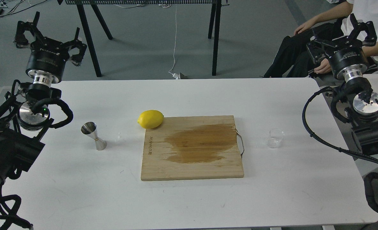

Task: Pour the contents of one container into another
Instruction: 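Lower the left arm from the raised pose toward the metal jigger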

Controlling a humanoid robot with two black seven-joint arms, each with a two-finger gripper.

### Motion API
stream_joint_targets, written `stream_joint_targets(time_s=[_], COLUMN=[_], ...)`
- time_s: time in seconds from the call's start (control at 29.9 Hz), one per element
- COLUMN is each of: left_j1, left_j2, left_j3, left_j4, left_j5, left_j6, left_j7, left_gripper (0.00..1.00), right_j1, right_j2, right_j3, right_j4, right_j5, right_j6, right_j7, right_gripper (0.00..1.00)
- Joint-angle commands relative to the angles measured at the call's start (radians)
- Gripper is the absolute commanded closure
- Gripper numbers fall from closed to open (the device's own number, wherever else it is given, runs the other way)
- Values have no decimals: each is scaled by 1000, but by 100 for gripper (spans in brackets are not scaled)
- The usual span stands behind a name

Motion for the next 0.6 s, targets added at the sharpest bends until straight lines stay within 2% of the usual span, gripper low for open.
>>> stream_joint_targets(time_s=[0.0, 0.23, 0.27, 0.33, 0.47, 0.57], left_j1=[-1, -1, 2, 8, 10, 10], left_j2=[6, 21, 29, 67, 186, 243], left_j3=[5, 8, 17, 51, 117, 129], left_j4=[0, 4, 3, -3, -61, -129], left_j5=[-1, -3, 3, 8, 46, 172], left_j6=[1, 7, -11, -57, -57, -57], left_j7=[2, 6, 10, 13, -1, -33], left_gripper=[0, 0, 0, 0, 0, 0], right_j1=[-1, -2, -5, -13, -21, -21], right_j2=[1, -3, -8, -28, -77, -99], right_j3=[0, -9, -9, -9, -9, -9], right_j4=[1, 1, 1, 3, 9, 7], right_j5=[0, 0, 0, 0, 0, 0], right_j6=[0, 0, 0, 0, 0, 0], right_j7=[-2, -2, -2, -2, -5, -8], right_gripper=[1, 1, 1, 1, 1, 1])
